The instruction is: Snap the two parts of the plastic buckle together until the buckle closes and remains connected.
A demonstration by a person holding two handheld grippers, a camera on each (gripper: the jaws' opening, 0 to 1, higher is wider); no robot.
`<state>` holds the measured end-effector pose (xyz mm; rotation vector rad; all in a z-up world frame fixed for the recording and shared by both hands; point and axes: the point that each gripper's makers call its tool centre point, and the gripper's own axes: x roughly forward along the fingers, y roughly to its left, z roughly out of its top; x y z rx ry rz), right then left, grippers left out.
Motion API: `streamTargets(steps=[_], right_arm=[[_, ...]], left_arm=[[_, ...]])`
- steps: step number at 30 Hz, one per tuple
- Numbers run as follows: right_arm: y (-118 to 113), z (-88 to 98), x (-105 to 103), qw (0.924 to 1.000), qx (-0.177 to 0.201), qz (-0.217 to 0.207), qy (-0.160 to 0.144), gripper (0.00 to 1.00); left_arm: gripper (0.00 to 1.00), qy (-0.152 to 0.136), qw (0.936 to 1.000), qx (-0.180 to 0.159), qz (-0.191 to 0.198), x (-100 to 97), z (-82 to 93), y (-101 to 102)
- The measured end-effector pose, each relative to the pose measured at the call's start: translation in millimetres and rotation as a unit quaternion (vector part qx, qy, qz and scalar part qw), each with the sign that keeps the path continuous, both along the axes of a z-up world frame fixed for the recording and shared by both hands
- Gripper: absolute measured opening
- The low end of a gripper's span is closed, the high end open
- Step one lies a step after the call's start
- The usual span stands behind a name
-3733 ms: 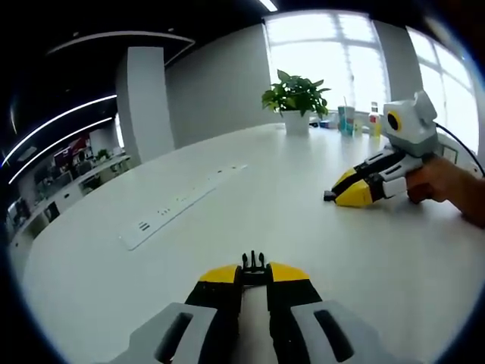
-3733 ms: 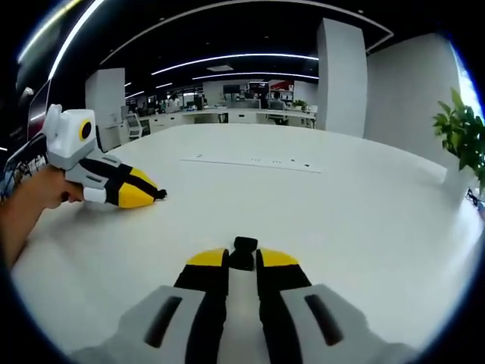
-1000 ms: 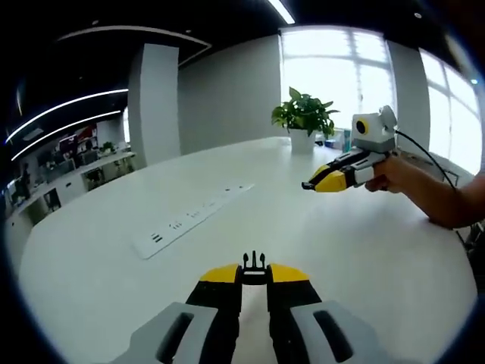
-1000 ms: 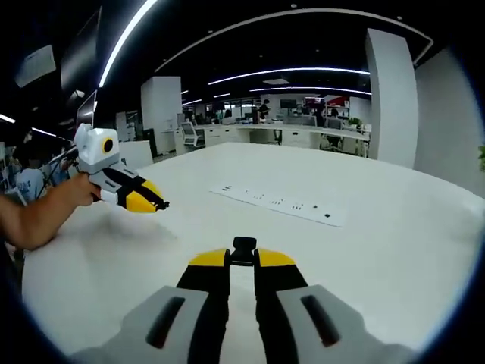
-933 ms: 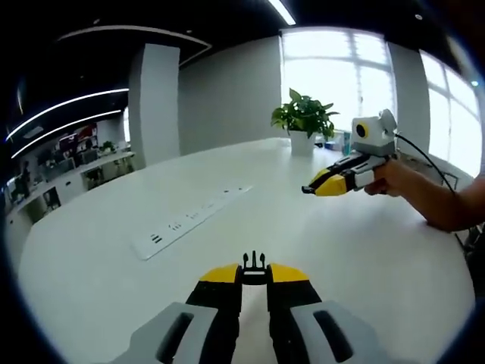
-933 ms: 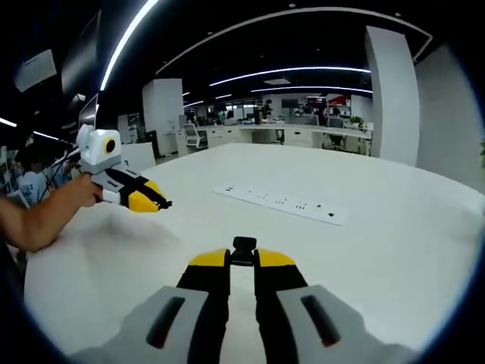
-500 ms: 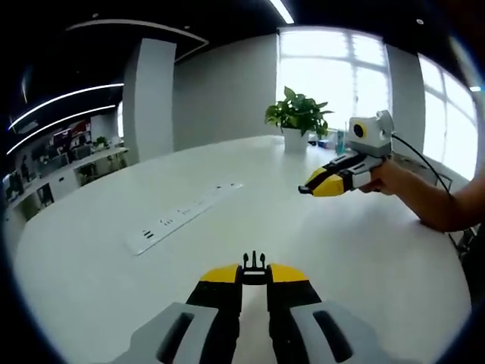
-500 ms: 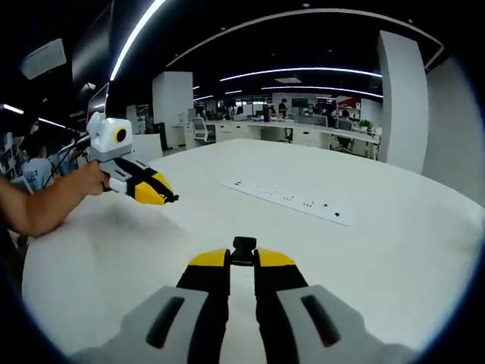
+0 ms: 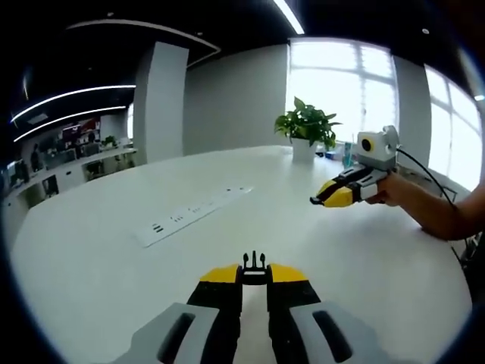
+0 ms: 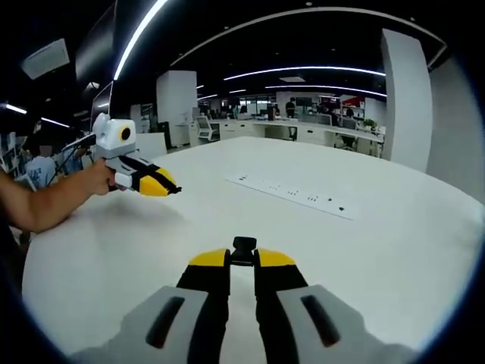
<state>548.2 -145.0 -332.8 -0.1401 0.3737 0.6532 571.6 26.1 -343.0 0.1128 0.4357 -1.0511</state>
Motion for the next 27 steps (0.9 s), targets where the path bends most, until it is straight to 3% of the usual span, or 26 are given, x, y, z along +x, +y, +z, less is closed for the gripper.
streamTargets(steps=[7, 20, 27], right_arm=[[0.1, -1.0, -0.6, 1.0000, -0.002, 0.007, -0.001, 0.10], [9.8, 5.2, -9.3, 0.9997, 0.004, 0.022, -0.006, 0.10], [16.8, 4.2, -16.8, 0.9996, 0.005, 0.028, -0.003, 0.10]], left_arm=[[0.09, -0.012, 0.9996, 0.011, 0.023, -0.8, 1.5, 7.0], [0.09, 0.000, 0.9996, 0.014, 0.024, -8.3, -0.6, 9.6], [0.09, 0.004, 0.9992, 0.012, 0.037, -23.0, -3.6, 23.0]])
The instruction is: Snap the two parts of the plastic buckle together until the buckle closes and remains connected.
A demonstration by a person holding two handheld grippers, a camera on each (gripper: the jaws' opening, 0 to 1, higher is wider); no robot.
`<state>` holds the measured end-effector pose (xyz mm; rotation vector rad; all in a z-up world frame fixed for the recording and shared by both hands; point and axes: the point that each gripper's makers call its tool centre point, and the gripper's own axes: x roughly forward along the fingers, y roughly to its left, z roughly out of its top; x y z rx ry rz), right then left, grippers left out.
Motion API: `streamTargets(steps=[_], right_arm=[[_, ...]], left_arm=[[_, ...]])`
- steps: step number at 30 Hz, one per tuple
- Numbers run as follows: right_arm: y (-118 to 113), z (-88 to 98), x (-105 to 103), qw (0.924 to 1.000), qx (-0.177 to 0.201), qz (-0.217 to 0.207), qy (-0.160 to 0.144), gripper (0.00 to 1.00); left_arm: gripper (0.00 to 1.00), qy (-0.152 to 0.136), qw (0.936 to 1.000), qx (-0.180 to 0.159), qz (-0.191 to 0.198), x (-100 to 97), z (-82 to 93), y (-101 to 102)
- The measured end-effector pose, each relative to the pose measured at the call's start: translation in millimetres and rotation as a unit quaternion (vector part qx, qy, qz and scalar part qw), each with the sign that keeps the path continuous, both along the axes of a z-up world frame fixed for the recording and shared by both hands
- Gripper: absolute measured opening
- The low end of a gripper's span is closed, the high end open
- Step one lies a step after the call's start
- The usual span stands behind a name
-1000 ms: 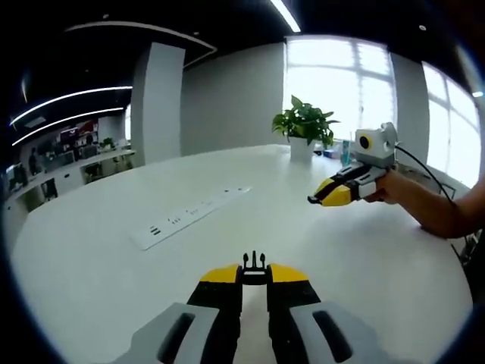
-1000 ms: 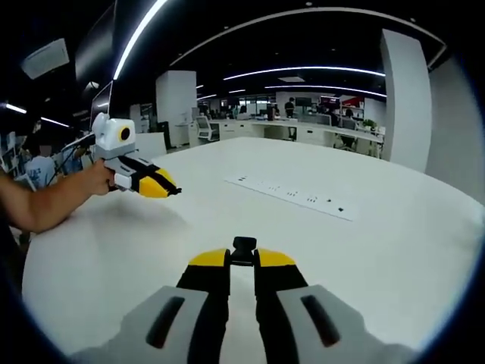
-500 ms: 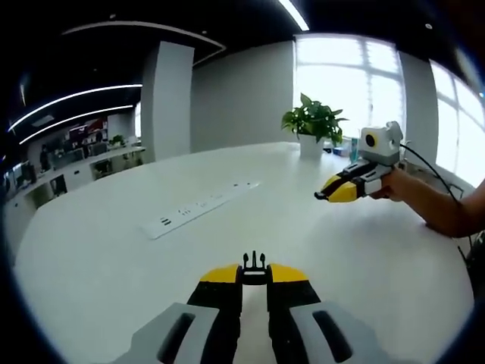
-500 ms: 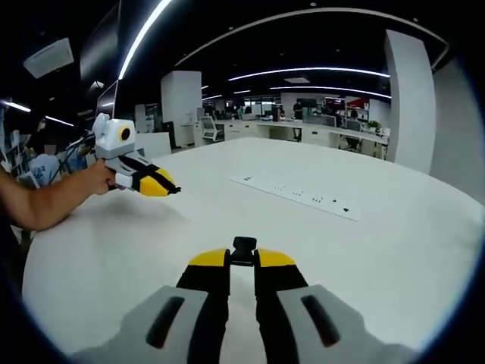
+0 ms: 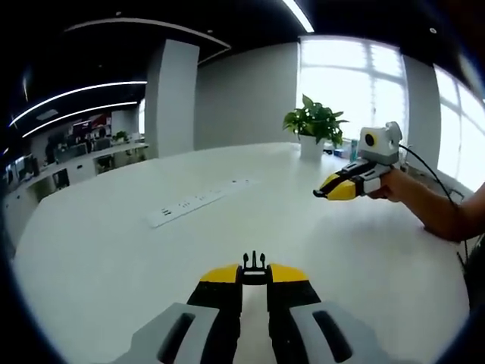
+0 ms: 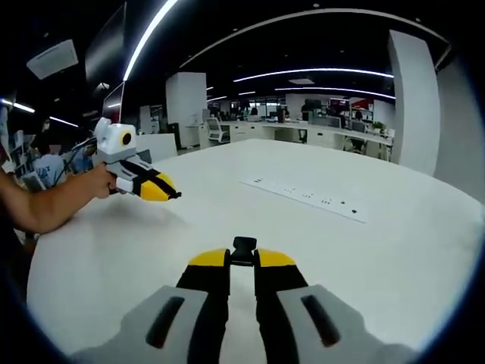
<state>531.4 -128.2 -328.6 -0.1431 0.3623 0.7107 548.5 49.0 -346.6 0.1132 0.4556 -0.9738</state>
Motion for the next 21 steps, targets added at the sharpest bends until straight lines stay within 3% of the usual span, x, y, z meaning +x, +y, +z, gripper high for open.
streamTargets(steps=[8, 21], right_arm=[[8.8, 1.8, -8.4, 0.9999, -0.002, 0.009, -0.004, 0.10], [8.9, -1.3, -21.7, 0.9999, -0.006, 0.016, -0.001, 0.10]], left_arm=[[0.09, -0.012, 0.9999, -0.003, 0.001, -7.8, 8.1, 3.2], [0.09, -0.008, 0.9998, 0.013, -0.012, -26.3, -0.8, -3.3]])
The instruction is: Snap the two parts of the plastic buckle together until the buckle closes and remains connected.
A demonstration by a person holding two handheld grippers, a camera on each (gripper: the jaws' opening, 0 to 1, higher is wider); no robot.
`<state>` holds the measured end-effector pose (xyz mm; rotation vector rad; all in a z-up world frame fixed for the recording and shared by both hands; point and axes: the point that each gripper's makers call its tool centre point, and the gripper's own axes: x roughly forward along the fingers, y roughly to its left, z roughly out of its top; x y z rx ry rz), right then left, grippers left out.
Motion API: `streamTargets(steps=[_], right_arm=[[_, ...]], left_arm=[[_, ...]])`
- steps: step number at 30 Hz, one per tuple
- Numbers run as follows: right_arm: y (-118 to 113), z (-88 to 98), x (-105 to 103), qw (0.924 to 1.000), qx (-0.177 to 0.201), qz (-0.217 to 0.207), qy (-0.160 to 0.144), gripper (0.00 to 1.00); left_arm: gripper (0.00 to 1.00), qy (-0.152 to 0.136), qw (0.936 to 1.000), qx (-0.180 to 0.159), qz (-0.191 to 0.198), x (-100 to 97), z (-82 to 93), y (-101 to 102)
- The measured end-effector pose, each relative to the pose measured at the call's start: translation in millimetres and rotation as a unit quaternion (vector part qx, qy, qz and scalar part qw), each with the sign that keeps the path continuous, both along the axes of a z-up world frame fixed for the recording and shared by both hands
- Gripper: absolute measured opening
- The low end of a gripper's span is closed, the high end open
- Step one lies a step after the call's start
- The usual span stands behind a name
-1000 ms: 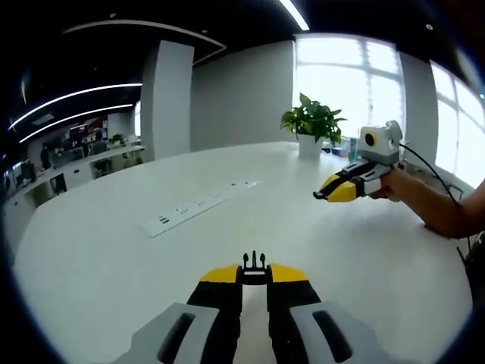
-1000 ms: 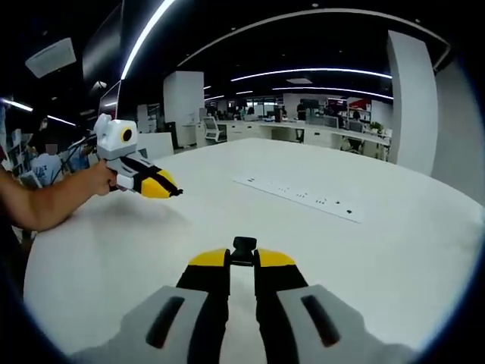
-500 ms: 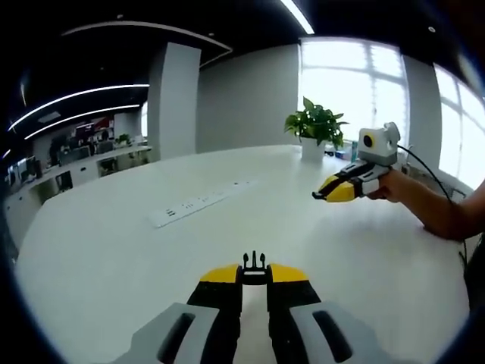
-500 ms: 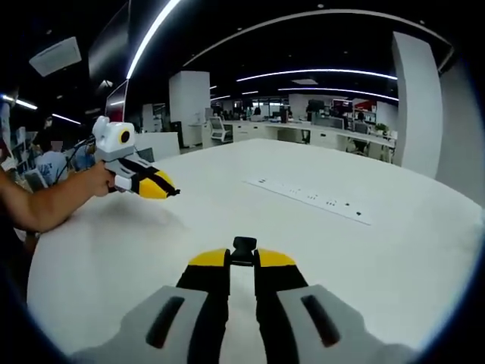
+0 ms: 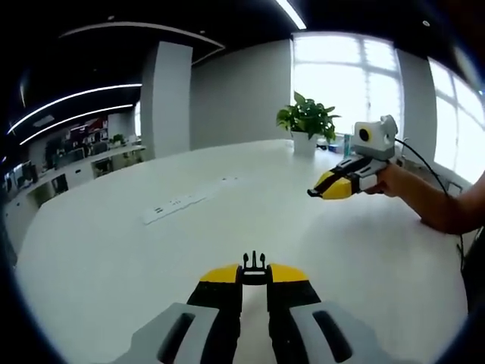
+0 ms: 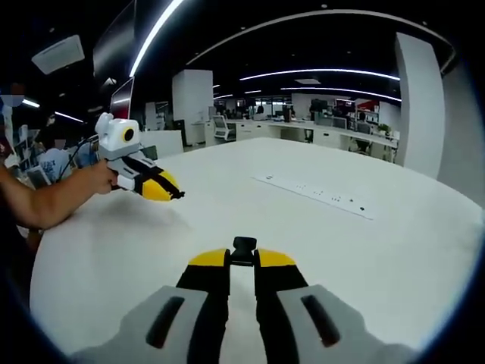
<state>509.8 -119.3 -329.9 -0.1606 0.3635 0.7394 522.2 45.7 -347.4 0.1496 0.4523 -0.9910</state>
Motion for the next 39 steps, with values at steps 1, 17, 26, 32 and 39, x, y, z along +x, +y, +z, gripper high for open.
streamTargets(steps=[1, 17, 26, 32, 39], right_arm=[[0.1, 0.3, 0.2, 1.0000, 0.000, 0.000, -0.001, 0.10], [8.4, 1.7, -13.5, 1.0000, 0.000, 0.004, -0.001, 0.10], [6.7, 0.6, -22.3, 1.0000, -0.001, 0.004, 0.001, 0.10], [8.1, 4.1, -23.2, 1.0000, 0.002, 0.003, -0.001, 0.10], [12.6, 8.6, -26.0, 1.0000, 0.002, 0.007, -0.004, 0.10]], left_arm=[[0.09, 0.002, 1.0000, -0.002, 0.001, -1.0, 0.4, 0.9], [0.09, 0.003, 1.0000, -0.001, -0.006, -28.0, 1.2, 1.8], [0.09, 0.008, 0.9999, -0.002, -0.012, -36.2, -0.9, 0.2], [0.09, 0.004, 0.9999, 0.000, -0.010, -35.3, 1.2, -0.4], [0.09, -0.001, 1.0000, 0.000, -0.009, -37.0, 7.0, -0.3]])
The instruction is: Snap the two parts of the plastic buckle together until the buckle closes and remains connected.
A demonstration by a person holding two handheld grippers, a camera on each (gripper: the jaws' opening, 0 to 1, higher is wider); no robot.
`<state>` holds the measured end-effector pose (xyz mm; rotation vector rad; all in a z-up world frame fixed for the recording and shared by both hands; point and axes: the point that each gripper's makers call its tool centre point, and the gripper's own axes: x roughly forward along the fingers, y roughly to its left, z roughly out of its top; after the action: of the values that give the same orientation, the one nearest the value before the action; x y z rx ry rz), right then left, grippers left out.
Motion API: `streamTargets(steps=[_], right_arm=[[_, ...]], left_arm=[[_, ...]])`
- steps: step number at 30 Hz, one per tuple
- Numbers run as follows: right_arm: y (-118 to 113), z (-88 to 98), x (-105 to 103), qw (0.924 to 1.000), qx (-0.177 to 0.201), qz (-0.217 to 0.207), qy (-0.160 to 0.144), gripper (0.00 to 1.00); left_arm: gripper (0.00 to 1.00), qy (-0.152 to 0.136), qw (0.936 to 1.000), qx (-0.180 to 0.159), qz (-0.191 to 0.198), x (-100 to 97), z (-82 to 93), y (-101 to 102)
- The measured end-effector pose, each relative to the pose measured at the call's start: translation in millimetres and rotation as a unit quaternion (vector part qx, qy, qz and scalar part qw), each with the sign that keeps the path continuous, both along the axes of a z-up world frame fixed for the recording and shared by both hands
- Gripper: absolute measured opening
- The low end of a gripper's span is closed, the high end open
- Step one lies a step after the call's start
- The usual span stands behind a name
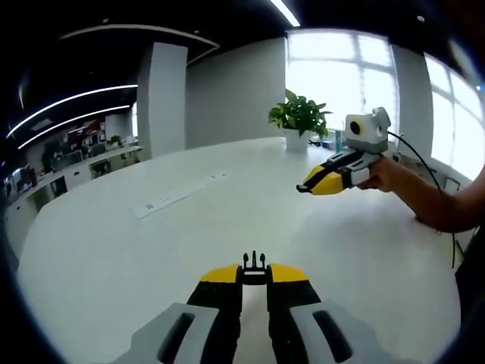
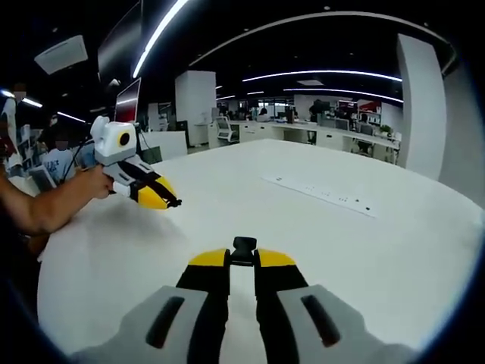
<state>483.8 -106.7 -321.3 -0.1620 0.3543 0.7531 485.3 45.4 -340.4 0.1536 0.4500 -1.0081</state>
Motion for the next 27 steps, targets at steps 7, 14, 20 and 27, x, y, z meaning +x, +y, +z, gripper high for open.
streamTargets(steps=[7, 14, 20, 27], right_arm=[[-6.0, 0.6, -9.8, 1.0000, 0.002, -0.001, -0.003, 0.10], [-5.5, -0.6, -16.4, 1.0000, 0.002, -0.002, -0.005, 0.10], [-5.8, -0.9, -22.6, 1.0000, 0.003, -0.002, -0.006, 0.10], [-7.5, 1.6, -32.6, 0.9999, 0.004, -0.002, -0.011, 0.10]], left_arm=[[0.09, 0.004, 1.0000, 0.001, -0.002, -8.0, -2.8, 0.3], [0.09, 0.006, 0.9999, 0.005, -0.008, -16.9, -6.1, -2.4], [0.09, 0.007, 1.0000, 0.003, -0.006, -21.3, -5.8, 0.0], [0.09, 0.006, 0.9999, 0.004, -0.009, -30.6, -6.8, -1.8]])
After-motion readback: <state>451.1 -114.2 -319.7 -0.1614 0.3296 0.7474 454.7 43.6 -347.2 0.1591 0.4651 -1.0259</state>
